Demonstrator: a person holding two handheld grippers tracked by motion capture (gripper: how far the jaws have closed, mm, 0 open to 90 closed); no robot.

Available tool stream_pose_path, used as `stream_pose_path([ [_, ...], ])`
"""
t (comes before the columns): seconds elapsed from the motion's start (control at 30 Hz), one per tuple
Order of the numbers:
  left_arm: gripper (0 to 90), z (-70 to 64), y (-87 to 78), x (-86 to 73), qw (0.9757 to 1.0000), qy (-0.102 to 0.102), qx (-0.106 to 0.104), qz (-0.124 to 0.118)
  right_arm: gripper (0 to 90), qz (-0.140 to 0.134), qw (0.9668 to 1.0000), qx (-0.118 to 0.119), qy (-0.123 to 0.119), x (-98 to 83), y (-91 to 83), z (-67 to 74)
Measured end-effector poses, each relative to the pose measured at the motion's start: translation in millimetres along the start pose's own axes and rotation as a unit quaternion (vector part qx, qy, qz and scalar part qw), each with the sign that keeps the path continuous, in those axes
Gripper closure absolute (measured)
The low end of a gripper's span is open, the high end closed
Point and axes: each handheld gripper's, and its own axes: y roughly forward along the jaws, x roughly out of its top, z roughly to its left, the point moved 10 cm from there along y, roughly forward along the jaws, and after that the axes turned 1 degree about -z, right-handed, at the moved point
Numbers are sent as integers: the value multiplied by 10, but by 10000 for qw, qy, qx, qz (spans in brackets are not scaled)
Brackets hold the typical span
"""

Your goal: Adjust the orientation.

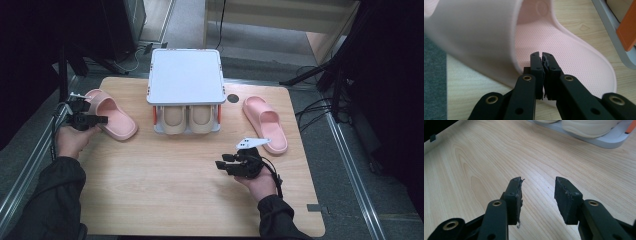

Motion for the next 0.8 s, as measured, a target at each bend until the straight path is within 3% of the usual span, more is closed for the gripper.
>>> stream_pose_path([
  [0.2, 873, 81, -81, -55, 10000, -13, 37, 29, 579, 26, 10000, 28, -42, 11, 19, 18],
  [0.3, 869, 71, -112, -80, 9999, 90, -37, 70, 580, 14, 10000, 47, -57, 26, 26, 26],
  [0.37, 859, 55, -152, -62, 9999, 38, -104, -25, 580, 19, 10000, 67, -67, 36, 35, 31],
  [0.43, 817, 47, -221, -39, 9998, -67, -167, -97, 580, 29, 9999, 71, -77, 43, 45, 34],
  [0.63, 574, 104, -381, 9, 9989, -337, -161, -298, 580, 14, 9999, 128, -99, 72, 61, 54],
  [0.8, 516, 203, -349, 7, 9986, -443, -17, -303, 580, 81, 9997, 146, -156, 61, 97, 78],
])
